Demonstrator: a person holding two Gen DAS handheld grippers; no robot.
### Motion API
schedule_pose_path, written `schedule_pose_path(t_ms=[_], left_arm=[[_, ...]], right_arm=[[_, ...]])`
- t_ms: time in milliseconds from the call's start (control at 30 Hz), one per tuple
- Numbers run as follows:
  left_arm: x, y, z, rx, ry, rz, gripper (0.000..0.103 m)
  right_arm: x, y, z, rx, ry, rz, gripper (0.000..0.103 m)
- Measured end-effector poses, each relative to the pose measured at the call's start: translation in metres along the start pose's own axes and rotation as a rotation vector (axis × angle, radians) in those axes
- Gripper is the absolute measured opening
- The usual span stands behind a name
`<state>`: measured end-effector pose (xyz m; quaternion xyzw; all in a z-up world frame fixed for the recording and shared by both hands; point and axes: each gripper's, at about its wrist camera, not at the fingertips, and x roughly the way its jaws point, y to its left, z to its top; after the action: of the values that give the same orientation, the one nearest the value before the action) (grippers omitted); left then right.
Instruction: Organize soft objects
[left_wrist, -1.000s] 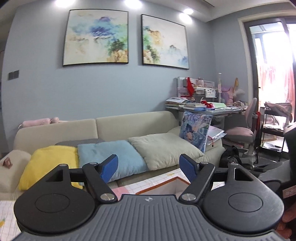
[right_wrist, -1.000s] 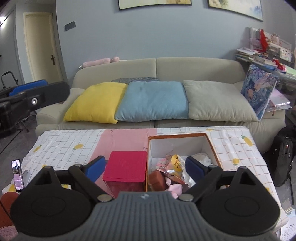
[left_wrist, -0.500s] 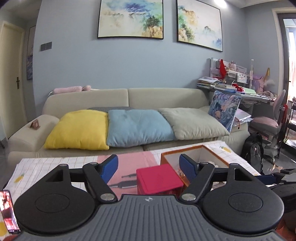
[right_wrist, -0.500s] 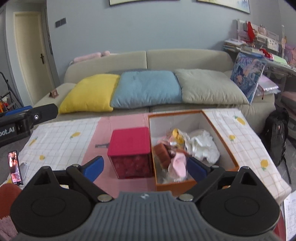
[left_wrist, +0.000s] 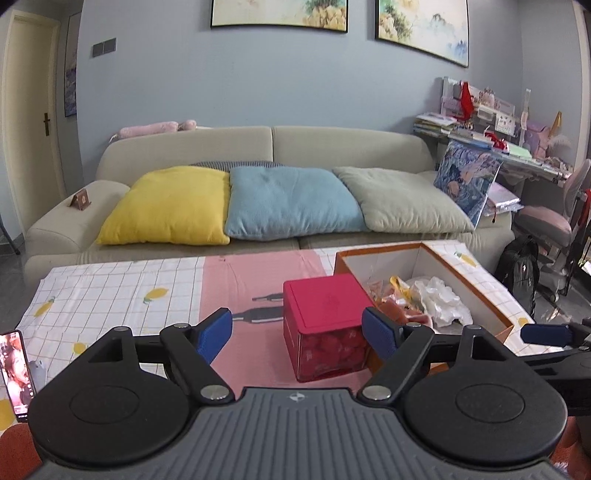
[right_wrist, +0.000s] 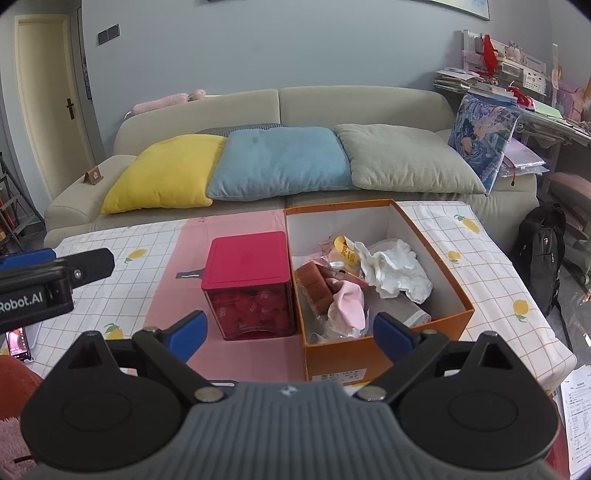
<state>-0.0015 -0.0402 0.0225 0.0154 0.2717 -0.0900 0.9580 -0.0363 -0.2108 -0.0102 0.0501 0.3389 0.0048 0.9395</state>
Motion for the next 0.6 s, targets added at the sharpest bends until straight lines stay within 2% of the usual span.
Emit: schedule_pose_path(t_ms=[233,600], left_arm=[[0.011,0.000,-0.006,-0.008,0.081,0.001,0.094],[0.013,-0.003,-0.004,0.009,0.098,-0.003,0.094]], right_arm=[[0.004,-0.001,-0.002,0.014,0.020,-0.013,0.096],[0.006,0.003,-0.002,-0.003,0.030,-0.009,0.096]])
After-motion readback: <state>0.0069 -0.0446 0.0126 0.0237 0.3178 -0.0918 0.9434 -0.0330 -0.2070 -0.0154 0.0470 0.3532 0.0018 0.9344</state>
